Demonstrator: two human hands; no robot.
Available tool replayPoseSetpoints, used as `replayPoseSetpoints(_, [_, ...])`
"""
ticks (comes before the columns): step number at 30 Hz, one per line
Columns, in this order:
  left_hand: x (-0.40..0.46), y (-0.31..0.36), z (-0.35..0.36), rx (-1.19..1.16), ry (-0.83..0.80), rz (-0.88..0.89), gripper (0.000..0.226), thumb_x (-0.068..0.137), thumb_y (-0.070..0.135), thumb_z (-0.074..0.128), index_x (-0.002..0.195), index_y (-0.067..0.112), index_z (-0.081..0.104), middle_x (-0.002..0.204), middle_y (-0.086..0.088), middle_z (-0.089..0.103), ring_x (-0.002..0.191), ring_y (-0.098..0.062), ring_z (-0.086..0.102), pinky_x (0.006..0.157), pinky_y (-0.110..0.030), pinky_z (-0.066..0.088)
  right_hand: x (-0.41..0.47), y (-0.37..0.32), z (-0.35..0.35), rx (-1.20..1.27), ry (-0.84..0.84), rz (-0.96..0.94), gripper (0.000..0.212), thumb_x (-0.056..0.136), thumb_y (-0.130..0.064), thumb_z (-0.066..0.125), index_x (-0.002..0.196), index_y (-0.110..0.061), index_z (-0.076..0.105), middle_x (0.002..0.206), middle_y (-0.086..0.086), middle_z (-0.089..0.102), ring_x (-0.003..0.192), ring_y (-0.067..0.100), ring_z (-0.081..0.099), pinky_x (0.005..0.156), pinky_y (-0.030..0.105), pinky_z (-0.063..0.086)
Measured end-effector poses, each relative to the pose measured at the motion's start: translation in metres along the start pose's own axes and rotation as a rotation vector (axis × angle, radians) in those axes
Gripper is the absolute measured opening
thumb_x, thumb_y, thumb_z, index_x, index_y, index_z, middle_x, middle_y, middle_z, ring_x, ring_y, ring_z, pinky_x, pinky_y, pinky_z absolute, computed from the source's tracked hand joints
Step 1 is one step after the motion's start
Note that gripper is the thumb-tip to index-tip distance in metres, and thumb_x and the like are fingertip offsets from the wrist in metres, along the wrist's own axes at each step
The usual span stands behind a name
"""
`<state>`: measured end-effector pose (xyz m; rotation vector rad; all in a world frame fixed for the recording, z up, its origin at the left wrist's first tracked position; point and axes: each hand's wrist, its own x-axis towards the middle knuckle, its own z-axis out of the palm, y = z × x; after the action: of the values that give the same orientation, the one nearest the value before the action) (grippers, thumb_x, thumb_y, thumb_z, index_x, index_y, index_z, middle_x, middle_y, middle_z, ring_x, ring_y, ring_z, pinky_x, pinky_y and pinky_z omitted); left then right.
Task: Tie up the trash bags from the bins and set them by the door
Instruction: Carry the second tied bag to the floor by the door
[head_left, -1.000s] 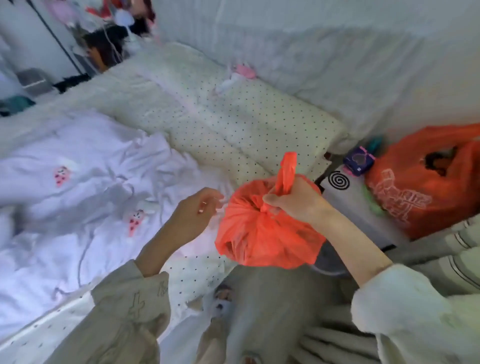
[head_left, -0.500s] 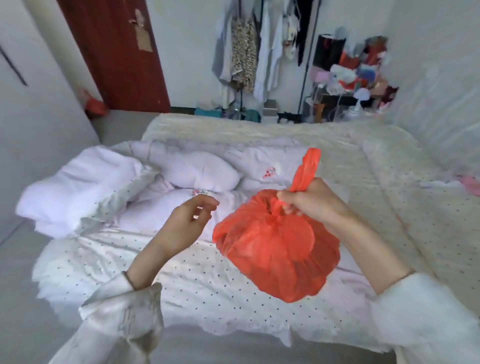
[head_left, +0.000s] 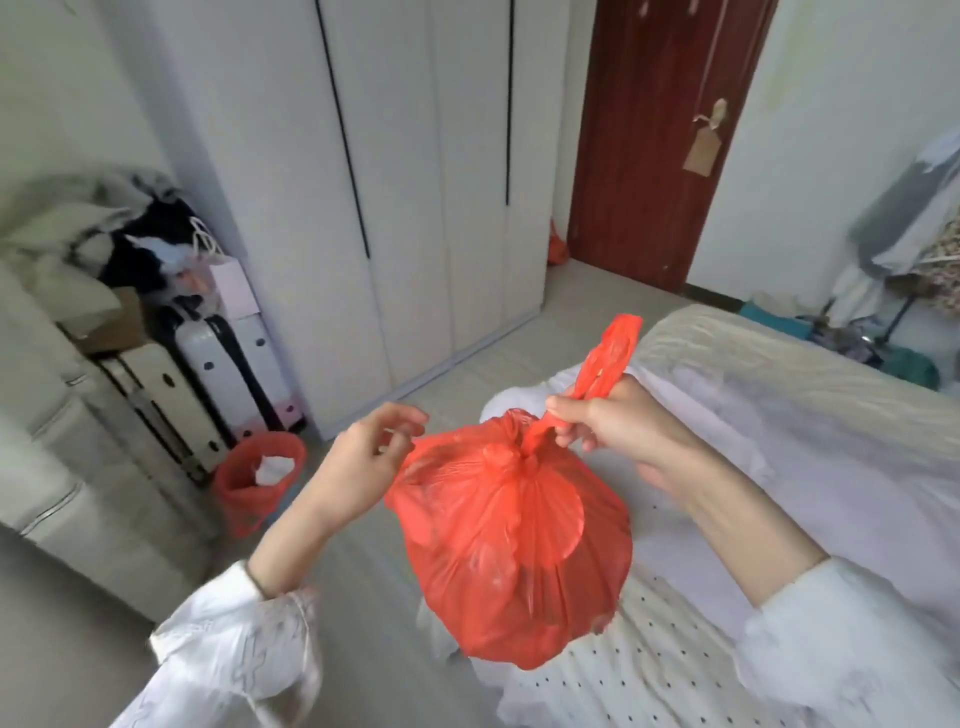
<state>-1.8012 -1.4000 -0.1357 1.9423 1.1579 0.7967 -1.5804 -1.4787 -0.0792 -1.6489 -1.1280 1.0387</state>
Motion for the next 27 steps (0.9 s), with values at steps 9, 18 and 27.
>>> replayPoseSetpoints(9, [0.107, -0.104, -0.098, 0.070, 0.159, -0.156, 0.030, 0.091, 0.005, 0.041, 0.092, 0.030, 0.057, 0.098, -0.004, 0.069, 0.090, -0.020, 0.063, 0.085, -0.035, 0.048, 0.207, -0.036, 0.132, 0.059, -0.273, -0.010, 0.025, 0.089, -0.012, 0.055, 0.064, -0.015, 0.055, 0.056, -0.001, 0.055, 0.038, -0.001, 0.054, 0.043, 0.013, 0.036])
replayPoseSetpoints(18, [0.298, -0.170, -0.159, 0.037, 0.140, -0.170, 0.036, 0.092, 0.002, 0.039, 0.088, 0.034, 0.054, 0.096, 0.000, 0.064, 0.077, -0.002, 0.062, 0.082, -0.027, 0.047, 0.407, -0.068, 0.173, 0.039, -0.350, 0.114, 0.015, 0.089, -0.012, 0.056, 0.074, -0.014, 0.053, 0.061, 0.005, 0.062, 0.041, 0.003, 0.059, 0.043, 0.014, 0.036])
replayPoseSetpoints(27, [0.512, -0.265, -0.175, -0.051, -0.022, -0.161, 0.027, 0.095, 0.008, 0.037, 0.091, 0.027, 0.056, 0.094, -0.001, 0.063, 0.082, -0.007, 0.061, 0.069, -0.011, 0.046, 0.616, -0.078, 0.171, 0.000, -0.120, 0.194, 0.021, 0.091, -0.012, 0.054, 0.070, -0.014, 0.053, 0.046, -0.004, 0.062, 0.034, 0.000, 0.056, 0.039, 0.011, 0.035])
